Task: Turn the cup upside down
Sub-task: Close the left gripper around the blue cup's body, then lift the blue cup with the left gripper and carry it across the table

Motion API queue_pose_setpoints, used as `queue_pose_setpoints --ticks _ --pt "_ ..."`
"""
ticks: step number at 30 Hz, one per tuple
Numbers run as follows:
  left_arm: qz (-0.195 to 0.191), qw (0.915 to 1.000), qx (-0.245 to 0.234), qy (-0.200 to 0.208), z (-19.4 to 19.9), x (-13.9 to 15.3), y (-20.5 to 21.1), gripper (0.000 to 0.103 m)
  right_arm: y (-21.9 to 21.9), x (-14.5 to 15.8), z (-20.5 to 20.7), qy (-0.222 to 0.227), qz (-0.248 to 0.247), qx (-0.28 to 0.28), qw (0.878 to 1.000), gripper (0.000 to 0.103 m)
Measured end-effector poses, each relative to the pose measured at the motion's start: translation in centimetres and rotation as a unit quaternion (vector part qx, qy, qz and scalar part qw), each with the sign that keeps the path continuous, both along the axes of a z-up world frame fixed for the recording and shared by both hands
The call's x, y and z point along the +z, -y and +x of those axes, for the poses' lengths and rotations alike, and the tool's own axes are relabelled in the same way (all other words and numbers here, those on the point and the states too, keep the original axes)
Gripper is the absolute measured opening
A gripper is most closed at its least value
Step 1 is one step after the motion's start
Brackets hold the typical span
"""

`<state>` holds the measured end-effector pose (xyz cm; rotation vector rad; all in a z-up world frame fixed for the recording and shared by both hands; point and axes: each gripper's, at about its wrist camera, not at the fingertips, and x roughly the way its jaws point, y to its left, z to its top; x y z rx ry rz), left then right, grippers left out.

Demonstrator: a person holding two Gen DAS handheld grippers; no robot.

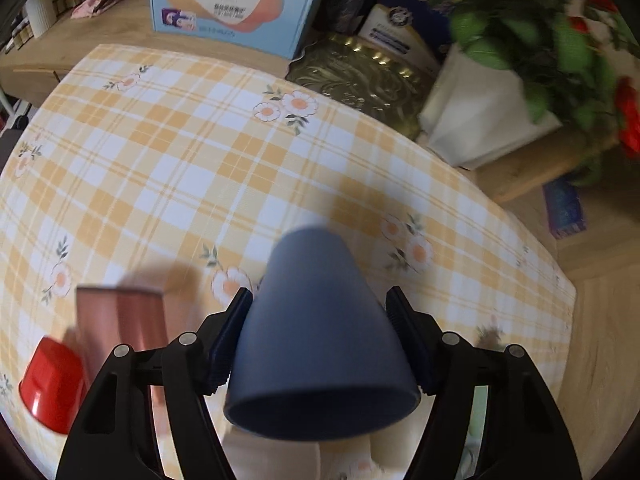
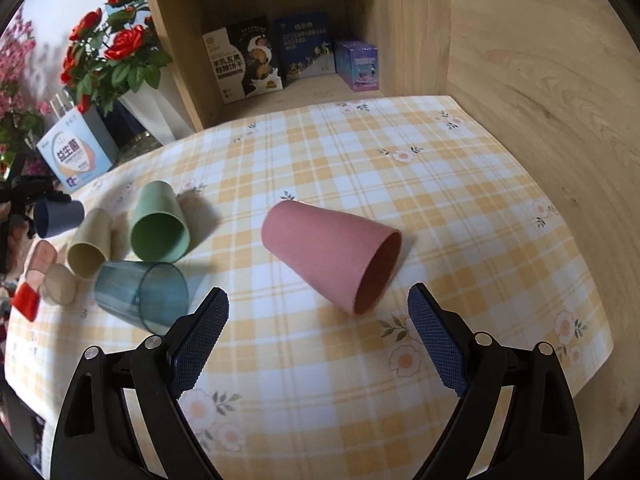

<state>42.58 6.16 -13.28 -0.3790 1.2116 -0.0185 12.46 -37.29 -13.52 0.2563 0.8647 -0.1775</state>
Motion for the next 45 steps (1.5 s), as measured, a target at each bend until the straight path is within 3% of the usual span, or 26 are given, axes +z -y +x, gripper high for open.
queue_pose_setpoints --ticks 11,16,24,31,36,42,45 --pt "-0.036 0.9951 -0.071 0.059 -9.5 7.0 3.0 0.066 -0.2 2.4 -3.7 0.035 0.008 -0.015 0.999 0.088" --pt "-0.037 0.9866 -0.145 0.065 -15.9 8.4 6.7 0.066 0.2 3.0 -5.8 0.049 0.012 -0.024 0.998 0.088" --pt "-0.084 0.9716 -0.22 0.022 -23.1 6.1 14.1 0.066 1.2 2.6 -8.3 0.055 0.02 -0.035 0.998 0.088" --pt "-0.107 0.9603 -0.257 -0.01 -25.0 3.0 21.1 0.066 4.0 2.2 -9.9 0.056 0.024 -0.06 0.996 0.088" --pt "-0.103 0.963 -0.249 -0.002 -23.5 1.4 25.2 0.066 6.1 1.8 -10.4 0.05 0.022 -0.074 0.996 0.088" --pt "-0.067 0.9716 -0.225 0.031 -21.5 -0.5 29.1 0.066 7.8 1.7 -10.9 0.048 0.011 -0.083 0.995 0.088" --pt "-0.031 0.9711 -0.234 0.036 -21.9 -1.8 30.7 0.066 8.5 1.5 -11.3 0.046 0.012 -0.092 0.995 0.088"
